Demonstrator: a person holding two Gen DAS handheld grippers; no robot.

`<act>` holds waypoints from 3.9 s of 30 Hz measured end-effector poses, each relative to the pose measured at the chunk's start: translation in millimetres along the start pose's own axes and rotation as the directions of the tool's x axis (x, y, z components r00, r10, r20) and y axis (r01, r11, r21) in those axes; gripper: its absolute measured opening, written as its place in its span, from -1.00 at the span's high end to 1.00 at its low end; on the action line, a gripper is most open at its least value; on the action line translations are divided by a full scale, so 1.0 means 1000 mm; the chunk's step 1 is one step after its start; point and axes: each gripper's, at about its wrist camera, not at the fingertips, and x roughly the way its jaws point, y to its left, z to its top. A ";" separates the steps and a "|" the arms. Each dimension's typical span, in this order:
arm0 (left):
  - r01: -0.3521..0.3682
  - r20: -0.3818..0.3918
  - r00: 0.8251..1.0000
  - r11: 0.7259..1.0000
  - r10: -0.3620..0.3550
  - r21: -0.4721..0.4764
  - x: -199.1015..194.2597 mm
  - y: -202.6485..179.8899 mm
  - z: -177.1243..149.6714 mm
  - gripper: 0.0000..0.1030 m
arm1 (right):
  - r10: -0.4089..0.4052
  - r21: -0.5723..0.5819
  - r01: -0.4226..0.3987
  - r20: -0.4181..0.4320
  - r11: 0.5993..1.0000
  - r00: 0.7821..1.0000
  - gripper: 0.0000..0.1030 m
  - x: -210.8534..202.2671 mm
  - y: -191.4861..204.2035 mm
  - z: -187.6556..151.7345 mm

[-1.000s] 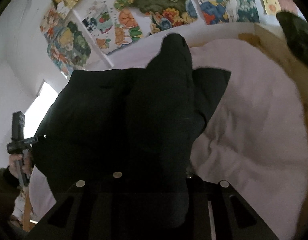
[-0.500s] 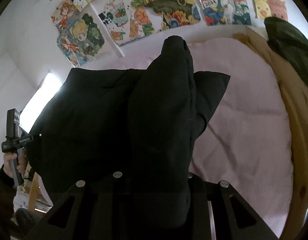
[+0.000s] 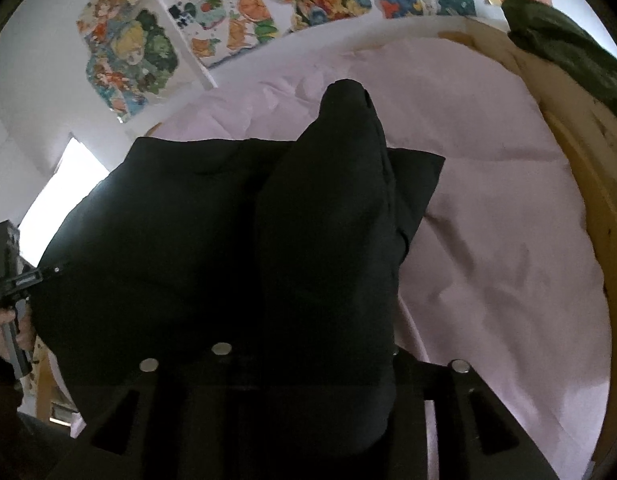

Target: Fold large clothes

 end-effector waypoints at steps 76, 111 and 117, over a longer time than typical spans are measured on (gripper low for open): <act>-0.354 0.679 0.705 0.932 0.207 0.083 -0.157 -0.127 -0.276 -0.97 | -0.102 -0.249 0.303 0.593 0.920 0.799 -1.00 -0.153 0.176 -0.241; -0.371 0.535 0.799 0.925 0.273 0.082 -0.125 -0.127 -0.279 -0.96 | -0.111 -0.188 0.222 0.468 0.957 0.877 -1.00 -0.136 0.151 -0.232; -0.372 0.535 0.799 0.925 0.273 0.084 -0.125 -0.127 -0.279 -0.96 | -0.111 -0.188 0.222 0.468 0.957 0.877 -1.00 -0.136 0.152 -0.232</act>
